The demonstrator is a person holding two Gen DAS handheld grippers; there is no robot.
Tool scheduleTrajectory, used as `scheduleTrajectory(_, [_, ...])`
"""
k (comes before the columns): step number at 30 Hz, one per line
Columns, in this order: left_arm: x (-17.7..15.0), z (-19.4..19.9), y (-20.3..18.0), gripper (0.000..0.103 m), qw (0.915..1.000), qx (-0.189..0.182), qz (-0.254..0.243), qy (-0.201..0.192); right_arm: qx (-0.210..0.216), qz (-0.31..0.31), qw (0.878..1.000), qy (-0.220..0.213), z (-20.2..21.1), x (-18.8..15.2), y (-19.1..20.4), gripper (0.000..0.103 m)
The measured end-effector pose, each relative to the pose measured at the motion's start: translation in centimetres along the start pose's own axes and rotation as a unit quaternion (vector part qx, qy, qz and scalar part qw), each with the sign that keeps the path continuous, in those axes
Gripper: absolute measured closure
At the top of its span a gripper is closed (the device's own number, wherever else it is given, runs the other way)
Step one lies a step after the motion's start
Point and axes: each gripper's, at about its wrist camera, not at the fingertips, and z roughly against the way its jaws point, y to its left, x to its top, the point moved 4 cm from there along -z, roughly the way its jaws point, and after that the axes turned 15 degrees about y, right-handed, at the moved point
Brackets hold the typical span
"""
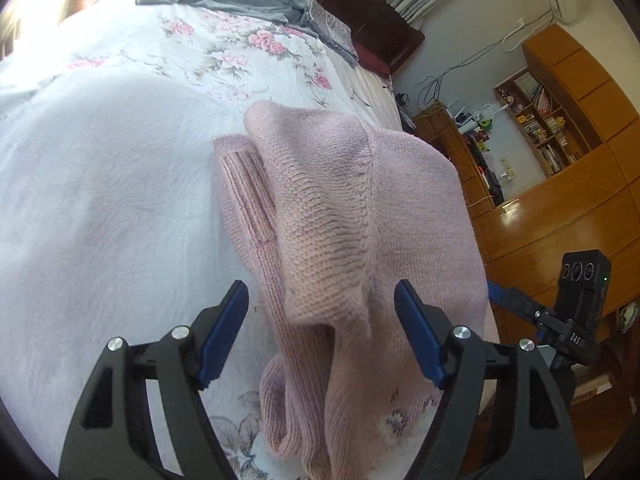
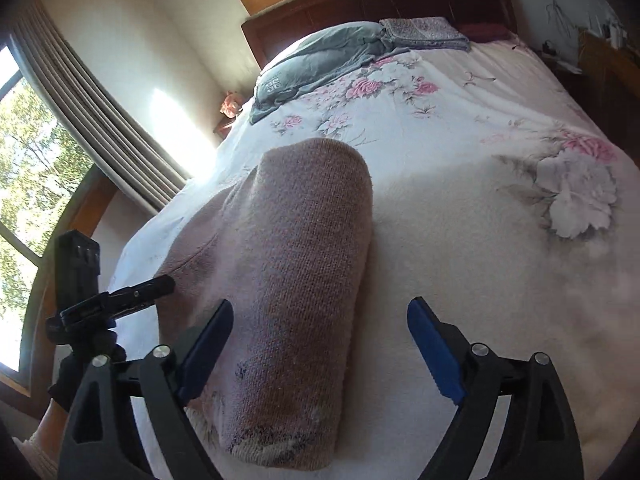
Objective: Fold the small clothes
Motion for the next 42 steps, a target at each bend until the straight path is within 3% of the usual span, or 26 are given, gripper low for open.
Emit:
scheduleTrajectory(5, [-2.1, 2.5, -1.8, 0.018, 0.9987, 0.048, 0.009, -0.015, -0.058, -0.004, 0.998, -0.002, 1.6, -2.1, 1.7, 0.008])
scheduleTrajectory(16, [-7.2, 4.2, -5.4, 0.018, 0.9931, 0.116, 0.009, -0.014, -0.093, 0.006, 0.996, 0.005, 3.2, -5.9, 4.2, 0.008])
scheduleTrajectory(21, [-8.4, 5.3, -6.2, 0.018, 0.9913, 0.13, 0.006, -0.019, -0.123, 0.015, 0.992, -0.004, 4.5, -6.9, 5.7, 0.004])
scheduleTrajectory(25, [-9.5, 6.3, -7.1, 0.017, 0.9899, 0.14, 0.003, -0.023, -0.12, 0.024, 0.993, -0.009, 5.4, -7.8, 7.0, 0.004])
scheduleTrajectory(29, [-10.8, 7.1, -7.9, 0.016, 0.9872, 0.157, -0.001, -0.026, -0.155, 0.026, 0.987, -0.016, 6.2, -8.5, 8.0, 0.004])
scheduleTrajectory(36, [-12.8, 7.9, -8.6, 0.016, 0.9854, 0.168, -0.005, -0.027, -0.149, 0.016, 0.988, -0.025, 7.6, -9.7, 8.7, 0.004])
scheduleTrajectory(42, [-13.9, 8.2, -9.0, 0.015, 0.9827, 0.183, -0.01, -0.025, -0.17, 0.024, 0.985, -0.02, 7.4, -10.7, 9.2, 0.004])
